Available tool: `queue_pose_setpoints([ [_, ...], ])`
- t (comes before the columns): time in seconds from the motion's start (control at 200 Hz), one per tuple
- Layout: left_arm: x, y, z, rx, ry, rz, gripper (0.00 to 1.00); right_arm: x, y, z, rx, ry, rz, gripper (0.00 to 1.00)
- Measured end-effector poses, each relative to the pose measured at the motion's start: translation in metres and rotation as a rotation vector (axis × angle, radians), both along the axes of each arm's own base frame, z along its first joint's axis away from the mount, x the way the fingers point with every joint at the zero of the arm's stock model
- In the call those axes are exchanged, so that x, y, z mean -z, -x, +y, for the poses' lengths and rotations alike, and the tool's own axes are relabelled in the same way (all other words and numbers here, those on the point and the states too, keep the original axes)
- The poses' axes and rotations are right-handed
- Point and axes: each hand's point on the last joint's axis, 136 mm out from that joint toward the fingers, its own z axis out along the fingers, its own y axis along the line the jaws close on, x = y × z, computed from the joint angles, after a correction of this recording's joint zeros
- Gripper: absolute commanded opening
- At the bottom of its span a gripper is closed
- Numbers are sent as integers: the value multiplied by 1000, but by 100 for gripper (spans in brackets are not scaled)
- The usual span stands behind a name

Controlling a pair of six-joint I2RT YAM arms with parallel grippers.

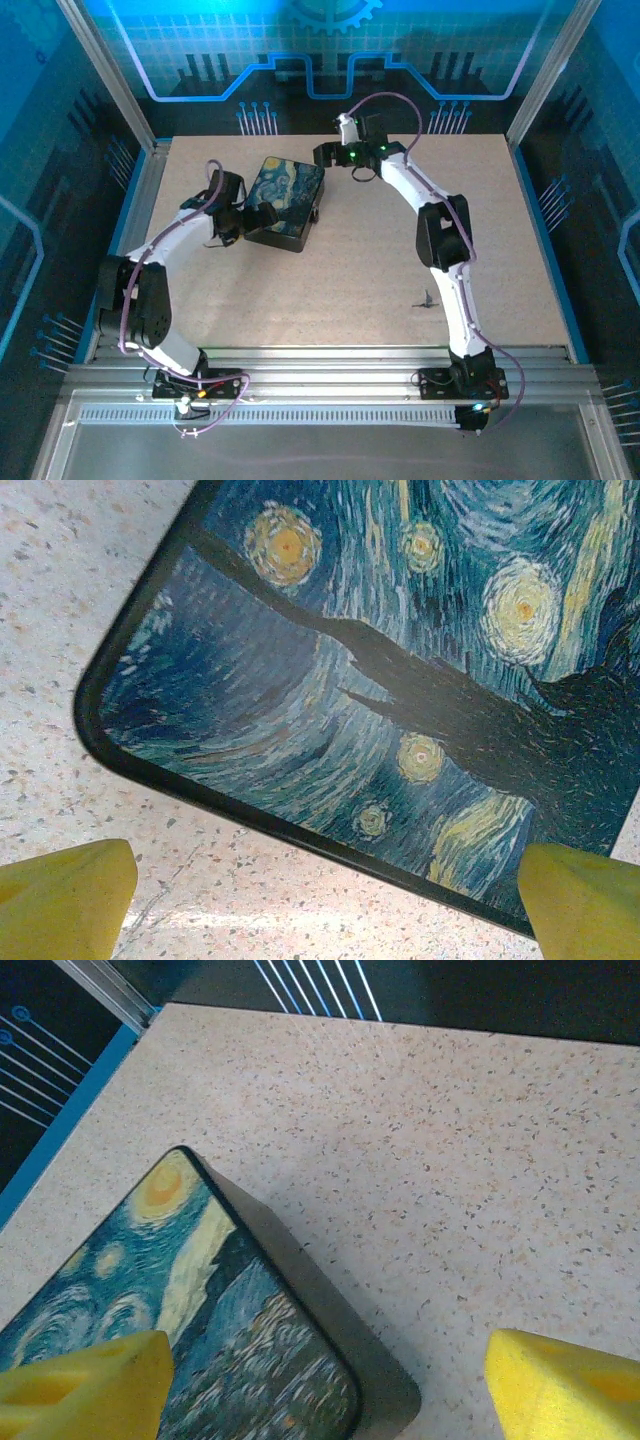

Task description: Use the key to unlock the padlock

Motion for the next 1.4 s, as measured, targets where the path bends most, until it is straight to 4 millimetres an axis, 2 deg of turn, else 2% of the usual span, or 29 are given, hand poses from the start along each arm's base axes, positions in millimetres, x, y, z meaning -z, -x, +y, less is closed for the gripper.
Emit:
queue_pose_setpoints([
  [0.125,11,0,-2,-6,13,33,99,17,-1,10,-25,-27,50,81],
  [0.265,19,-4,-5,-2,21,45,99,32,9,22,-72,-56,107,78],
  [0.455,20,-19,-7,-1,25,38,99,36,23,33,-140,-66,117,75],
  [0.595,20,-30,-9,-1,24,41,99,37,38,12,-128,-64,115,74],
  [0.775,21,-49,-10,0,24,31,99,36,75,-18,-93,-41,171,73],
  [1.076,18,-88,-12,-9,29,-26,99,42,124,-44,-39,33,254,76],
  [1.246,16,-92,-20,12,24,-56,99,34,144,-56,-25,48,283,80],
  [1.401,8,-78,-9,24,-60,-83,99,9,140,-84,33,46,260,80],
])
